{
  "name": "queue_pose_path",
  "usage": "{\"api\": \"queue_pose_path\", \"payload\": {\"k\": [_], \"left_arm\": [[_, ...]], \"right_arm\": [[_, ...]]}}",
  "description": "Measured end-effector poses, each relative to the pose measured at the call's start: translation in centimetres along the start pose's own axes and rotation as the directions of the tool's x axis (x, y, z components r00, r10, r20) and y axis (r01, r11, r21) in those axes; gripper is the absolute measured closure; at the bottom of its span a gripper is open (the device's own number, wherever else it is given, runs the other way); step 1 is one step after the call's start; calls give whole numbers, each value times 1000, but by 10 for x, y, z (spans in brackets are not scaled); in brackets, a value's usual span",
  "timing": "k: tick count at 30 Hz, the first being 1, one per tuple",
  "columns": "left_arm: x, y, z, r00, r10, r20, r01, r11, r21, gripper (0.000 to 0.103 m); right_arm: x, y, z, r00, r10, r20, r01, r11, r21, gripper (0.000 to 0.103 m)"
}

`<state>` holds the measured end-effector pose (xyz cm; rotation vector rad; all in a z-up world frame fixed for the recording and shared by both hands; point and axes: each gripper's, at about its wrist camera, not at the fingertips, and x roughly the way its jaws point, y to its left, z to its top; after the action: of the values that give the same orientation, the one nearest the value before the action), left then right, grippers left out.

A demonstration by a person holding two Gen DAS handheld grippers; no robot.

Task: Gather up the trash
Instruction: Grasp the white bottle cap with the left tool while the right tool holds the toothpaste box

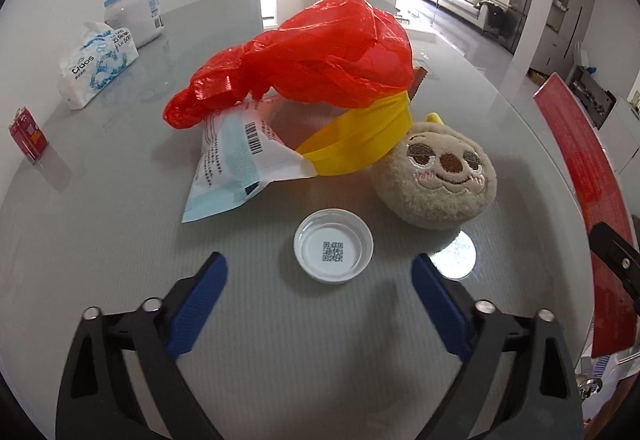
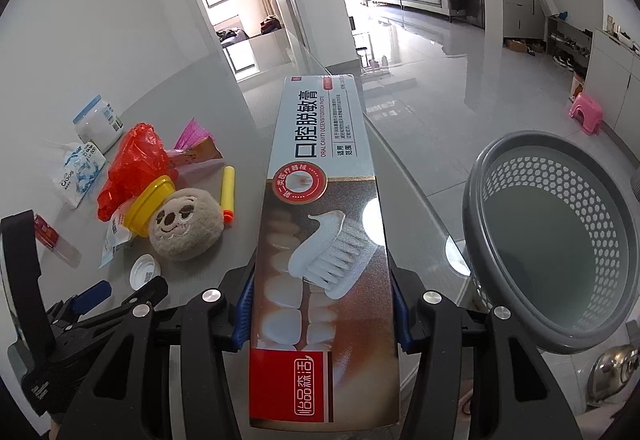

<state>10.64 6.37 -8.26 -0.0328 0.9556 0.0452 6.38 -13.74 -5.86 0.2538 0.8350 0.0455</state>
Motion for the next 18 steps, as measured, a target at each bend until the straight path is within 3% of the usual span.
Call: {"api": "queue_pose_path", "payload": {"k": [5,9,12,18], "left_arm": [[5,-8,2,1000,2,-4,-2,1000,6,35],[1,-14,2,1000,-28,8,28,999,24,64],[-5,-9,-2,997,-75,14,75,997,10,64],[-27,-3,-14,996,-75,45,74,997,28,65]], "right_arm": [[-3,-5,0,1000,12,4,-12,1000,21,52],[-1,-11,-1,1000,21,-1,-21,999,34,52],[-1,-14,-3,1000,26,-4,-26,999,40,52],[-9,-21,-9,999,38,-1,-38,998,55,52]]}}
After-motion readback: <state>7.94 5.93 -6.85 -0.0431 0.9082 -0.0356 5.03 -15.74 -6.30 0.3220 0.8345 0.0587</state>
